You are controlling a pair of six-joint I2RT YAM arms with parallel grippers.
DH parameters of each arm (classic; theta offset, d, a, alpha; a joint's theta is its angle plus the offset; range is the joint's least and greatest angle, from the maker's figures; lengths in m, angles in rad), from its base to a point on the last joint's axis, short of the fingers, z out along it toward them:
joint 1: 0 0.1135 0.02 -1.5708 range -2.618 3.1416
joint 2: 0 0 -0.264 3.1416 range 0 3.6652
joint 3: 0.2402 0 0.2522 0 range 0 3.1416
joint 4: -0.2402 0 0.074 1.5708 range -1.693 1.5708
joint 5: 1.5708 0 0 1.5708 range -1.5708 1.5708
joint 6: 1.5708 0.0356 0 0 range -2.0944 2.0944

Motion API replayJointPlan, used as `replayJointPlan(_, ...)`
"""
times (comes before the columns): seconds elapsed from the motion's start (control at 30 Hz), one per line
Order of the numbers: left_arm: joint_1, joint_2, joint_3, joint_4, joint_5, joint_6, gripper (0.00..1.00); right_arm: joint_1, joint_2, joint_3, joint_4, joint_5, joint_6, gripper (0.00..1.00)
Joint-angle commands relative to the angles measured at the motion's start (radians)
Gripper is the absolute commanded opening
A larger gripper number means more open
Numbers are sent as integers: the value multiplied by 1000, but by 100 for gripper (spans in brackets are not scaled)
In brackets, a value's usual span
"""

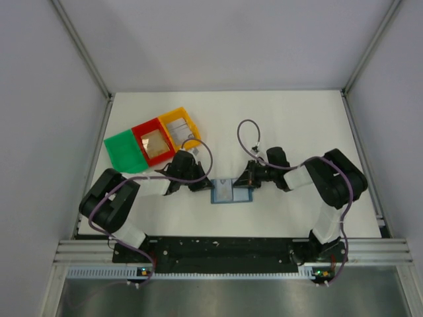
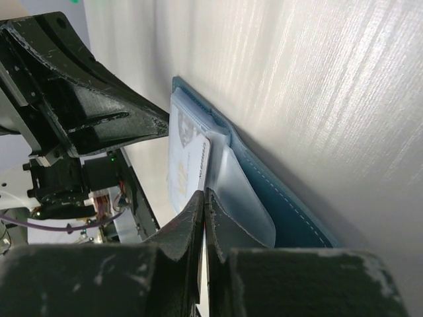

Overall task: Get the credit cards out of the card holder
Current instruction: Remove the credit card from the card holder.

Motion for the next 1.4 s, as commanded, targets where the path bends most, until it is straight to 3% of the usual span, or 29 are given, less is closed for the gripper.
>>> replayJointPlan(0.0,-3,26,-21,-44,-30,24,0,-9,-31,-12,35,-28,-13,0)
replayJointPlan(0.03,-3,19,-23,-37,-28,19,0,-9,-30,-12,41,-34,-5,0)
replayJointPlan(0.1,-6,9,-26,-32,-26,13,0,-7,-30,-9,41,-42,3,13)
replayJointPlan(0.2,-9,10,-23,-27,-19,10,0,8,-17,11,19,-47,0,19)
replayJointPlan(0.57,-21,10,-23,-12,-8,-7,0,37,19,49,-42,-4,-8,25)
replayJointPlan(0.8,-24,13,-22,-10,-6,-7,0,47,51,51,24,-23,32,21)
replayJointPlan(1.07,-26,13,-22,-23,-17,-5,0,48,60,37,94,-28,64,0)
replayJointPlan(1.37,-6,10,-28,-52,-45,10,0,-5,-26,2,7,-10,-13,0)
